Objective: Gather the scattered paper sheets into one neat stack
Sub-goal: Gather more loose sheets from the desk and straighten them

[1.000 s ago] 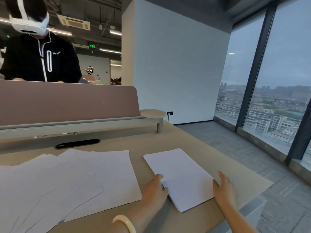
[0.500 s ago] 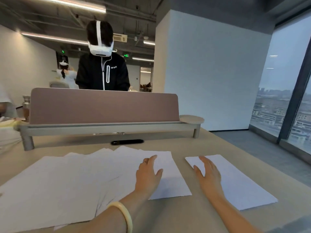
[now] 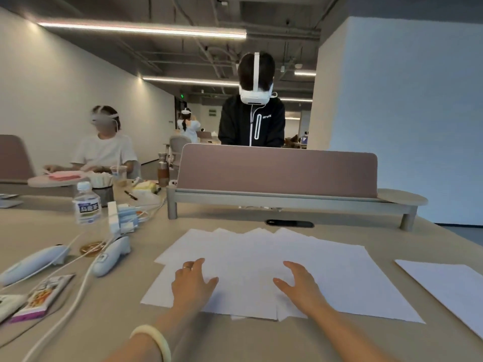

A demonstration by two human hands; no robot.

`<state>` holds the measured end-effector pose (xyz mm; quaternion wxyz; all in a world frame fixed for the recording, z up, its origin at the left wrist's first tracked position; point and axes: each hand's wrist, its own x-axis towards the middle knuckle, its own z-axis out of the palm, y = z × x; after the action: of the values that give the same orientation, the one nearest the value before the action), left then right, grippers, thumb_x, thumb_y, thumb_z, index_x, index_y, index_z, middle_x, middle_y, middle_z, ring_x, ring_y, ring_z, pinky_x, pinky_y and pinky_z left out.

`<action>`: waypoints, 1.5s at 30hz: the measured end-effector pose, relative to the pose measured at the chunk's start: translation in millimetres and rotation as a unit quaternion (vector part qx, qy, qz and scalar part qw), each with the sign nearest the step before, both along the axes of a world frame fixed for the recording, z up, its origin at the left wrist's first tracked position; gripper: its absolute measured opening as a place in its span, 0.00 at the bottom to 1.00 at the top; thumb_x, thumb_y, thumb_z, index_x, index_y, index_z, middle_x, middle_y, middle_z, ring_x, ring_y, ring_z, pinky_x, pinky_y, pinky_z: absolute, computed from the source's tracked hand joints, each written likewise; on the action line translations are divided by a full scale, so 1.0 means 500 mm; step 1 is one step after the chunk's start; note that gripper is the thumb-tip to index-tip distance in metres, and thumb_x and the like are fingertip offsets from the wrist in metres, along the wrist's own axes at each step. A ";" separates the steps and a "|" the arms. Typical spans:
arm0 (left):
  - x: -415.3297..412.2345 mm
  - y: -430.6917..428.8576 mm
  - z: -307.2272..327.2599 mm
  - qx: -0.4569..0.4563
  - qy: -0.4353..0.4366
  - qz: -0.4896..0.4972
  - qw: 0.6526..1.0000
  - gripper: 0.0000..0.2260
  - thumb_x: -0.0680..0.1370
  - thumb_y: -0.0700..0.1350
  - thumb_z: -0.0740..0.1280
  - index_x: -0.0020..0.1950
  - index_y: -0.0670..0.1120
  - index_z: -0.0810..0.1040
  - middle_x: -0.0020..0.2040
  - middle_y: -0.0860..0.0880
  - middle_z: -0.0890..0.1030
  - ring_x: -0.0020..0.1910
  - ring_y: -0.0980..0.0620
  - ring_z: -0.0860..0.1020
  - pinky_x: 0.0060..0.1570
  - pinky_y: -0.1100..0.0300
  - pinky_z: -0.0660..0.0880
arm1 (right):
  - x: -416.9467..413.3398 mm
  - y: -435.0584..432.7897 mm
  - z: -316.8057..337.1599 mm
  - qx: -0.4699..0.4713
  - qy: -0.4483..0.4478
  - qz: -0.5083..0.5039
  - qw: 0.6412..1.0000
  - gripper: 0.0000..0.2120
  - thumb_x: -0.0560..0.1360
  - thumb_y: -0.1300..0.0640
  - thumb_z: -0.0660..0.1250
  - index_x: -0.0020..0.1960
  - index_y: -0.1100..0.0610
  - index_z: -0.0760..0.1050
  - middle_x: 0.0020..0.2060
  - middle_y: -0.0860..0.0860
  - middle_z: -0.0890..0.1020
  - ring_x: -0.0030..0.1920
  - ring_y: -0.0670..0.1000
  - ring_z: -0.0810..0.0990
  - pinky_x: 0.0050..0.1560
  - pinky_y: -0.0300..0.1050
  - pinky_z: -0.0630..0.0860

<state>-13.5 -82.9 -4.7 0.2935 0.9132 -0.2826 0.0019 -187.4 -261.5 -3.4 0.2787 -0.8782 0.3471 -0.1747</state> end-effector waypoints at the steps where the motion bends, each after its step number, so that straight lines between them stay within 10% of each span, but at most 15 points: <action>1: 0.019 0.029 -0.009 0.023 0.007 0.014 1.000 0.30 0.75 0.60 0.62 0.74 0.52 0.59 0.73 0.47 0.62 0.72 0.44 0.62 0.67 0.51 0.64 | 0.024 0.014 -0.002 0.004 0.012 0.014 1.000 0.32 0.75 0.40 0.62 0.74 0.50 0.59 0.74 0.48 0.61 0.73 0.50 0.61 0.73 0.48 0.59; 14: 0.135 0.139 -0.052 0.156 0.067 0.029 0.985 0.40 0.72 0.65 0.62 0.77 0.52 0.49 0.76 0.43 0.56 0.75 0.37 0.50 0.74 0.47 0.53 | 0.150 0.078 -0.038 -0.091 0.240 0.072 0.964 0.63 0.44 0.21 0.29 0.76 0.43 0.45 0.77 0.43 0.44 0.77 0.55 0.39 0.73 0.61 0.38; 22: 0.149 0.144 -0.056 0.143 0.065 0.009 0.988 0.36 0.75 0.62 0.61 0.77 0.52 0.50 0.77 0.44 0.56 0.76 0.38 0.52 0.74 0.48 0.53 | 0.094 0.081 -0.026 -0.081 0.242 0.183 0.949 0.35 0.72 0.30 0.52 0.75 0.40 0.49 0.76 0.40 0.47 0.77 0.48 0.41 0.75 0.55 0.38; 31: 0.152 0.154 -0.062 0.119 0.074 0.010 0.990 0.29 0.79 0.58 0.57 0.77 0.50 0.52 0.77 0.46 0.56 0.76 0.41 0.52 0.75 0.50 0.52 | 0.042 0.077 -0.002 0.072 0.147 0.237 0.958 0.42 0.59 0.26 0.59 0.70 0.39 0.63 0.73 0.35 0.58 0.76 0.42 0.47 0.76 0.48 0.40; 38: 0.149 0.128 -0.068 0.143 0.057 0.047 0.987 0.35 0.75 0.67 0.54 0.77 0.51 0.53 0.76 0.47 0.58 0.76 0.40 0.54 0.74 0.50 0.52 | 0.039 0.081 0.005 0.176 0.053 0.199 0.963 0.03 0.73 0.48 0.69 0.47 0.42 0.80 0.66 0.44 0.75 0.69 0.36 0.61 0.72 0.41 0.60; 42: 0.126 0.117 -0.064 0.159 0.058 0.055 0.984 0.41 0.70 0.73 0.54 0.77 0.53 0.51 0.77 0.46 0.56 0.76 0.40 0.52 0.74 0.47 0.51 | 0.052 0.067 0.003 0.194 0.005 0.158 0.968 0.10 0.68 0.45 0.72 0.34 0.50 0.81 0.48 0.51 0.85 0.61 0.42 0.76 0.60 0.41 0.70; 45: 0.116 0.114 -0.057 0.205 0.058 0.050 0.976 0.45 0.67 0.75 0.55 0.77 0.53 0.47 0.78 0.44 0.51 0.76 0.39 0.48 0.74 0.46 0.48 | 0.075 0.056 -0.007 0.180 -0.041 0.124 0.975 0.21 0.63 0.40 0.74 0.24 0.53 0.70 0.30 0.55 0.74 0.40 0.53 0.81 0.48 0.45 0.73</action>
<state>44.5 -26.1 -33.0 0.1158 0.9654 -0.2136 -0.0947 -149.7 -233.7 -7.0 0.4660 -0.8418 0.2496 -0.1090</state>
